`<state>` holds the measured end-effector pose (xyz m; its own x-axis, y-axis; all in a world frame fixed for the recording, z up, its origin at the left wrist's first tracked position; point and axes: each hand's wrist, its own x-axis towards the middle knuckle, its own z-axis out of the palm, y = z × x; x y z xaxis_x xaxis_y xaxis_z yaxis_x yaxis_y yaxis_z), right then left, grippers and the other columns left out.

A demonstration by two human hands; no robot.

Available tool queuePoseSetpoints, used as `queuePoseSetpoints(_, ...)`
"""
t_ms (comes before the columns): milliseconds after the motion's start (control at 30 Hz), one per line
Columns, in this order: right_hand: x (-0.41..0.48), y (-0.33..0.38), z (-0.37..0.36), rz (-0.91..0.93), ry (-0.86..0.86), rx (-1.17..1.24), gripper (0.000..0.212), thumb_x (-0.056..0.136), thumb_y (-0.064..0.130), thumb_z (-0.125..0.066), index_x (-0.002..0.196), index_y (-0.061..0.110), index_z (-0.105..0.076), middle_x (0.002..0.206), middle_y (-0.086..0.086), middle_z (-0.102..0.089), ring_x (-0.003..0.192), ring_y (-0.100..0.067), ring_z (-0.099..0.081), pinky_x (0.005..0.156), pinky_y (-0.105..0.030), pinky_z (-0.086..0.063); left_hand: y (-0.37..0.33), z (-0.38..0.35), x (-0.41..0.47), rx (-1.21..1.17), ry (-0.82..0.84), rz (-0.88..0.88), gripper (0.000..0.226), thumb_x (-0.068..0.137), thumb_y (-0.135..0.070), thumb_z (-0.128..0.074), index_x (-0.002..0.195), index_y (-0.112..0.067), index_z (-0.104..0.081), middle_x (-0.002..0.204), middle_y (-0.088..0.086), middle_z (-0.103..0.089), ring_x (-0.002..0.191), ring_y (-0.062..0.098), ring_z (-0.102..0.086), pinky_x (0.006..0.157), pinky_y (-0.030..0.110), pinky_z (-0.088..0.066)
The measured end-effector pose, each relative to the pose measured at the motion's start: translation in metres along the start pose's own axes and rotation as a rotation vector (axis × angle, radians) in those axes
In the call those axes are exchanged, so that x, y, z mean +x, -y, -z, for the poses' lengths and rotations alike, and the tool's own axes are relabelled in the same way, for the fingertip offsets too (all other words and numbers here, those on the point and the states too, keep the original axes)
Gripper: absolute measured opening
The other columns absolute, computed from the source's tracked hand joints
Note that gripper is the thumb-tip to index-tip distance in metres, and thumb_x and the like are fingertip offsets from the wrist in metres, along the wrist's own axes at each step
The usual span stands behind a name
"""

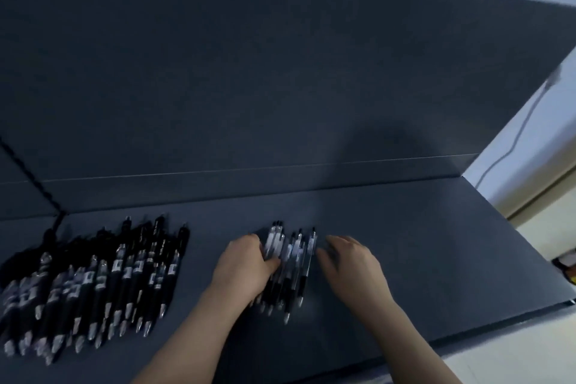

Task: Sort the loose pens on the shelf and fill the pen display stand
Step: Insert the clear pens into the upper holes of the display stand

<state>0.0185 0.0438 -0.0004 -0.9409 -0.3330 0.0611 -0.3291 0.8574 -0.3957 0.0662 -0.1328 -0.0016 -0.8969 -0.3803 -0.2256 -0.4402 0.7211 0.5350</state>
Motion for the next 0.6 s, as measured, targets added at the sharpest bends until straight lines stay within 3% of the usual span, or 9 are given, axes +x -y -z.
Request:
queuePoseSetpoints(100, 0.01, -0.002, -0.008, -0.006, 0.075, 0.02, 0.035, 0.091, 0.05, -0.052, 0.075, 0.018, -0.046, 0.077, 0.003, -0.053, 0.07, -0.018, -0.05, 0.06, -0.03, -0.038, -0.002, -0.002, -0.003, -0.049, 0.014, 0.026, 0.026, 0.088, -0.034, -0.062, 0.075, -0.015, -0.052, 0.071, -0.005, -0.052, 0.068, 0.014, -0.052, 0.056, 0.026, -0.038)
queuePoseSetpoints(233, 0.021, 0.007, -0.021, -0.013, 0.184, 0.016, 0.045, 0.082, 0.06, -0.058, 0.088, 0.016, -0.048, 0.079, 0.001, -0.059, 0.072, -0.018, -0.055, 0.059, -0.028, -0.038, 0.003, -0.001, -0.006, -0.074, 0.018, 0.04, 0.033, 0.09, -0.027, -0.058, 0.062, -0.019, -0.042, 0.064, -0.006, -0.047, 0.058, 0.009, -0.044, 0.049, 0.022, -0.031)
queuePoseSetpoints(333, 0.03, 0.014, -0.023, -0.036, 0.257, 0.125, 0.04, 0.083, 0.051, -0.062, 0.083, 0.014, -0.046, 0.071, 0.002, -0.056, 0.062, -0.017, -0.054, 0.05, -0.027, -0.037, 0.009, -0.003, -0.008, -0.09, -0.002, 0.049, 0.031, 0.091, -0.027, -0.056, 0.065, -0.018, -0.042, 0.067, -0.005, -0.048, 0.059, 0.007, -0.043, 0.049, 0.02, -0.03)
queuePoseSetpoints(433, 0.037, 0.013, -0.023, -0.028, 0.341, 0.244, 0.045, 0.084, 0.036, -0.064, 0.057, 0.017, -0.033, 0.046, 0.007, -0.035, 0.042, -0.012, -0.032, 0.043, -0.025, -0.026, 0.013, -0.004, -0.01, -0.109, -0.025, 0.058, 0.028, 0.094, -0.027, -0.05, 0.069, -0.017, -0.042, 0.07, -0.004, -0.048, 0.061, 0.008, -0.044, 0.051, 0.023, -0.031)
queuePoseSetpoints(500, 0.039, 0.01, -0.021, -0.037, 0.399, 0.278, 0.055, 0.085, 0.029, -0.063, 0.05, 0.019, -0.022, 0.04, 0.007, -0.021, 0.04, -0.013, -0.02, 0.042, -0.025, -0.02, 0.014, -0.004, -0.012, -0.089, -0.039, 0.065, 0.028, 0.096, -0.027, -0.045, 0.07, -0.017, -0.04, 0.07, -0.003, -0.048, 0.062, 0.008, -0.044, 0.05, 0.024, -0.03)
queuePoseSetpoints(600, 0.039, 0.007, -0.02, -0.068, 0.431, 0.3, 0.055, 0.082, 0.024, -0.062, 0.049, 0.019, -0.019, 0.038, 0.006, -0.016, 0.04, -0.013, -0.016, 0.043, -0.026, -0.015, 0.015, -0.003, -0.011, -0.071, -0.059, 0.076, 0.028, 0.096, -0.028, -0.043, 0.07, -0.016, -0.039, 0.069, -0.003, -0.047, 0.059, 0.01, -0.043, 0.048, 0.024, -0.029)
